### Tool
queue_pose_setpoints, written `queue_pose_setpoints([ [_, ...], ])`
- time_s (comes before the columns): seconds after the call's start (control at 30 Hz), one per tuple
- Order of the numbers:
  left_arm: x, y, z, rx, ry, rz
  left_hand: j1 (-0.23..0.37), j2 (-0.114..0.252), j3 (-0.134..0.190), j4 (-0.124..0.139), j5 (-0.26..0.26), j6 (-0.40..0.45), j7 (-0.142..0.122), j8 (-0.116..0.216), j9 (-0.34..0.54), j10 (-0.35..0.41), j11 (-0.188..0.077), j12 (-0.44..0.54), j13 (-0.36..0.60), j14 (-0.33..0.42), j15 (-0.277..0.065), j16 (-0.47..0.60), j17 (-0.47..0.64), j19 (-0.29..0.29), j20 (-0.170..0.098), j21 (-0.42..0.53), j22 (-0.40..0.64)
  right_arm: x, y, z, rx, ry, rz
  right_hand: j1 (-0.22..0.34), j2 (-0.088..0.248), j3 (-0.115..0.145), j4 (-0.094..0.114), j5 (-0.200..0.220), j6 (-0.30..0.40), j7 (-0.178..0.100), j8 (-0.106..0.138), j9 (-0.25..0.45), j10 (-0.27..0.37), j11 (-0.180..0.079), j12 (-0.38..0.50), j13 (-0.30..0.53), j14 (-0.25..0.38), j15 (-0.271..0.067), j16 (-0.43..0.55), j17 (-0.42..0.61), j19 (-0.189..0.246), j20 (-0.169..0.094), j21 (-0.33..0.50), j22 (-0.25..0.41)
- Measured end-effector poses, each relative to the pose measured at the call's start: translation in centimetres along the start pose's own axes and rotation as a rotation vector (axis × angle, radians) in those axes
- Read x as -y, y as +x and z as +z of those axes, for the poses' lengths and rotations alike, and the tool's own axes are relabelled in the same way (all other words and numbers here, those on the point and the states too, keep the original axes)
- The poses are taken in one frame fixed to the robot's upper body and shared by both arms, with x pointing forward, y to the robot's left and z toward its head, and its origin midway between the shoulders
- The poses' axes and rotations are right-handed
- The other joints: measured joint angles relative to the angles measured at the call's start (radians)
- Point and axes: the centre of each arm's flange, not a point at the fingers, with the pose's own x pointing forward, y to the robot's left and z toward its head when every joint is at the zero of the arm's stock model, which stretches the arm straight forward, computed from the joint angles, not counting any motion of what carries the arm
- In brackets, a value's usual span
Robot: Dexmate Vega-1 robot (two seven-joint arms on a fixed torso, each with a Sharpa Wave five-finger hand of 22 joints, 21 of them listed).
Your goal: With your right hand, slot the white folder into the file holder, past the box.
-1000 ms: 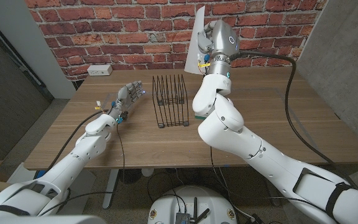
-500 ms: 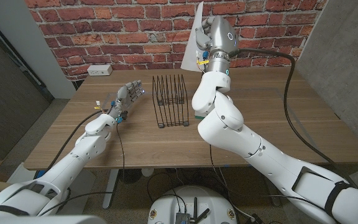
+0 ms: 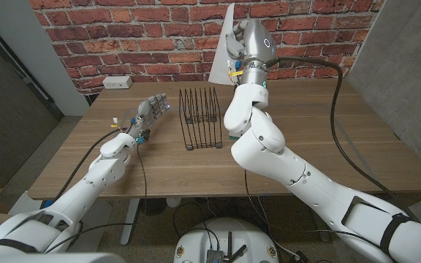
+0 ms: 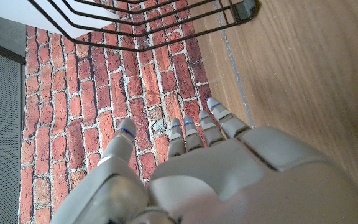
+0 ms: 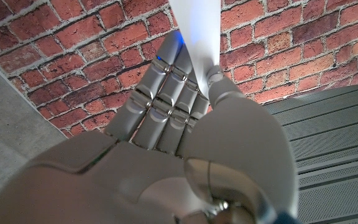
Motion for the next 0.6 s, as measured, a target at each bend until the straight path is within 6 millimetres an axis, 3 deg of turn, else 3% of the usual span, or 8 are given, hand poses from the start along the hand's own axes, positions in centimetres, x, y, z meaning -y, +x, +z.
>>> queue_pose_setpoints([
  [0.6, -0.3, 0.1, -0.3, -0.003, -0.005, -0.002, 0.000, 0.000, 0.000, 0.000, 0.000, 0.005, -0.005, 0.000, 0.000, 0.000, 0.000, 0.000, 0.000, 0.000, 0.000, 0.000, 0.000, 0.000, 0.000, 0.000, 0.000, -1.2, -0.7, 0.2, -0.008, -0.003, 0.044, 0.000, 0.000, 0.003, 0.003, -0.003, 0.002, 0.002, -0.004, 0.001, 0.000, 0.000, -0.006, 0.004, 0.001, -0.004, -0.004, 0.003, -0.005, -0.005, 0.005, 0.000],
])
